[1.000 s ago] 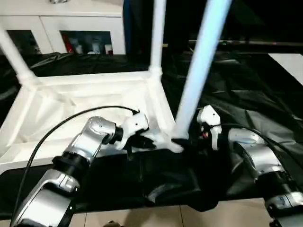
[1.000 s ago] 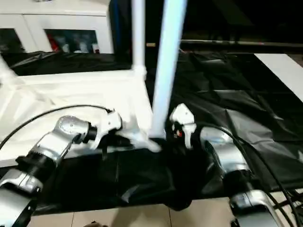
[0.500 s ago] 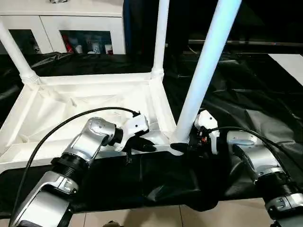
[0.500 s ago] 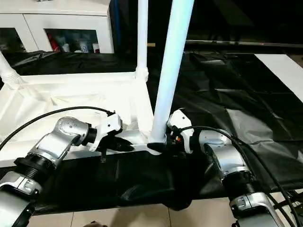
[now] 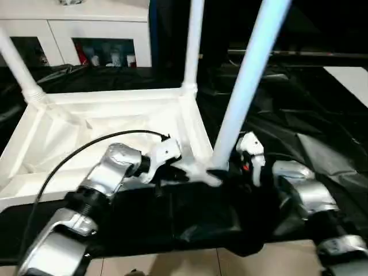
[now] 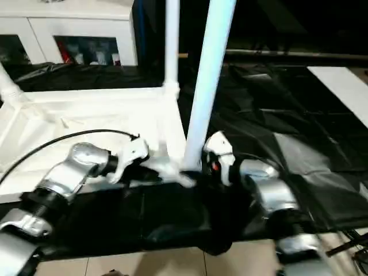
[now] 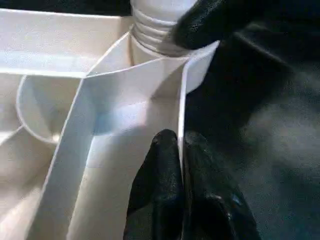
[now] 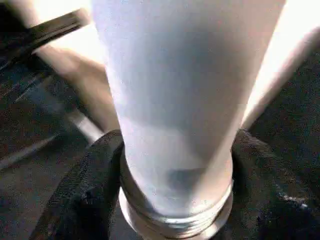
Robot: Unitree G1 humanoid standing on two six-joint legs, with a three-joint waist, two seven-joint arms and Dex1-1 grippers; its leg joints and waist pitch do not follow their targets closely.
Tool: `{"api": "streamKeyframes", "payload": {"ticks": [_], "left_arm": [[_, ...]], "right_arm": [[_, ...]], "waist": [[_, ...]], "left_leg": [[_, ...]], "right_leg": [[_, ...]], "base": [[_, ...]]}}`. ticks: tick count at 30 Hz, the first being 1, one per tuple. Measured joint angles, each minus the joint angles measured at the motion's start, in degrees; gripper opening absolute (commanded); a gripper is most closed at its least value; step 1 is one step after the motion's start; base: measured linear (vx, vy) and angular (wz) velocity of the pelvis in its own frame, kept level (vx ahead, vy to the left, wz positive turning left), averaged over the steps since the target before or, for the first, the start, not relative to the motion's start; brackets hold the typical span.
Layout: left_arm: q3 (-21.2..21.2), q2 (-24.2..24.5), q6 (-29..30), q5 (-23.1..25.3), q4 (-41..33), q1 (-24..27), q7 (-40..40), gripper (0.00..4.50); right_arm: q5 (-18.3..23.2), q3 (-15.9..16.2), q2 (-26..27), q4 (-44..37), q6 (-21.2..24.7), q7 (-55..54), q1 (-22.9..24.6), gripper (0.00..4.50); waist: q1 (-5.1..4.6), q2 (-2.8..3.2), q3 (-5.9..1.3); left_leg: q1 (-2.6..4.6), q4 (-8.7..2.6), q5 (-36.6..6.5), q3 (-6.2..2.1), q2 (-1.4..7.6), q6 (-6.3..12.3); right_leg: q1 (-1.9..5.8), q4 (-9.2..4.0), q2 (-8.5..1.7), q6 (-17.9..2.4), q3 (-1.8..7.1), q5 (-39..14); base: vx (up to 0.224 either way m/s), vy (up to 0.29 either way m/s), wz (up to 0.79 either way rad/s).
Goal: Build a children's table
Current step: Rotate leg to tighten
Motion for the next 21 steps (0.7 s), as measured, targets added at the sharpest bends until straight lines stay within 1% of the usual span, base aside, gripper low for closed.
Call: {"api": "streamKeyframes", "payload": {"ticks": [3, 5, 7, 8, 11, 12, 14, 16, 17, 18, 21], "left_arm": [[0.4, -4.2, 2.0, 0.6, 2.5, -1.6, 7.2, 0.0], [0.7, -6.2, 2.4, 0.8, 4.3, -2.5, 11.4, 0.0], [1.0, -8.6, 2.4, 1.7, 6.7, -3.9, 16.0, 0.0], [1.0, -9.1, 2.4, 1.9, 7.0, -4.1, 16.8, 0.0], [1.0, -9.7, 2.1, 2.7, 7.3, -4.1, 17.7, 0.0], [1.1, -9.6, 1.8, 2.8, 7.5, -4.2, 17.7, 0.0], [1.1, -9.6, 1.6, 2.9, 7.6, -4.2, 17.8, 0.0], [1.1, -9.3, 1.3, 2.9, 7.6, -4.3, 17.7, 0.0], [1.0, -9.0, 1.0, 2.9, 7.6, -4.3, 17.4, 0.0], [1.0, -8.8, 0.8, 2.9, 7.6, -4.3, 17.2, 0.0], [0.9, -6.9, -0.3, 2.9, 7.2, -4.0, 14.7, 0.0]], "right_arm": [[-0.2, -2.1, 2.9, 2.4, -0.2, -10.0, -1.2, 2.7], [-0.7, -2.8, 5.2, 3.3, -0.8, -16.1, -1.8, 2.7], [-2.4, -3.4, 7.2, 5.3, -1.6, -22.8, -3.5, 2.7], [-2.6, -3.6, 7.5, 5.7, -1.6, -24.0, -3.8, 2.7], [-3.4, -3.8, 8.0, 7.7, -3.5, -25.2, -4.4, 2.7], [-3.5, -3.8, 8.1, 8.5, -4.1, -25.3, -4.8, 3.05], [-3.6, -3.9, 8.2, 9.3, -5.0, -25.1, -5.0, 3.4], [-3.4, -4.0, 8.3, 9.4, -5.5, -24.1, -5.0, 3.57], [-3.3, -4.0, 8.1, 9.5, -5.9, -23.1, -5.0, 3.57], [-3.3, -4.0, 8.0, 9.5, -6.1, -22.2, -5.0, 3.69], [-3.1, -3.3, 5.8, 8.9, -6.4, -15.8, -4.5, 3.95]], "waist": [[-0.8, 0.04, -0.03], [-0.92, 0.09, -0.06], [-1.0, 0.09, -0.05], [-1.0, 0.07, -0.06], [-1.02, 0.08, -0.09], [-1.04, 0.08, -0.09], [-1.09, 0.04, -0.06], [-1.09, 0.02, -0.05], [-1.16, 0.02, -0.05], [-1.27, 0.01, -0.04], [-1.39, -0.01, -0.03]], "left_leg": [[0.1, 0.01, 0.0, 0.01, -0.09, 0.0], [0.15, -0.05, 0.0, -0.01, -0.1, 0.0], [0.19, -0.07, 0.0, -0.02, -0.11, 0.0], [0.18, -0.07, 0.0, -0.03, -0.11, 0.0], [0.2, -0.07, 0.0, -0.03, -0.11, 0.01], [0.2, -0.08, 0.0, -0.03, -0.11, 0.01], [0.19, -0.09, 0.0, -0.03, -0.11, 0.01], [0.15, -0.12, 0.0, -0.04, -0.11, 0.01], [0.12, -0.12, 0.0, -0.04, -0.11, 0.01], [0.06, -0.14, 0.0, -0.04, -0.1, 0.01], [-0.15, -0.18, 0.0, -0.09, -0.07, 0.02]], "right_leg": [[0.11, -0.06, 0.0, 0.0, 0.17, 0.0], [0.12, -0.06, 0.0, 0.1, 0.15, 0.0], [0.15, -0.1, 0.0, 0.1, 0.13, 0.0], [0.16, -0.16, 0.0, 0.1, 0.1, 0.0], [0.2, -0.2, 0.0, 0.1, 0.11, 0.0], [0.2, -0.2, 0.0, 0.1, 0.1, 0.0], [0.18, -0.2, 0.0, 0.1, 0.1, 0.0], [0.13, -0.22, 0.0, 0.1, 0.07, 0.0], [0.09, -0.21, 0.0, 0.1, 0.07, 0.0], [0.04, -0.21, 0.0, 0.1, 0.06, 0.0], [-0.14, -0.18, 0.01, 0.1, -0.02, 0.0]], "base": [[0.0, 0.0, 0.0], [0.0, 0.0, 0.0], [0.0, 0.0, 0.0], [0.0, 0.0, 0.0], [0.0, 0.0, 0.0], [0.0, 0.0, 0.0], [0.0, 0.0, 0.0], [0.0, 0.0, 0.0], [0.0, 0.0, 0.0], [0.0, 0.0, 0.0], [0.0, 0.0, 0.0]]}}
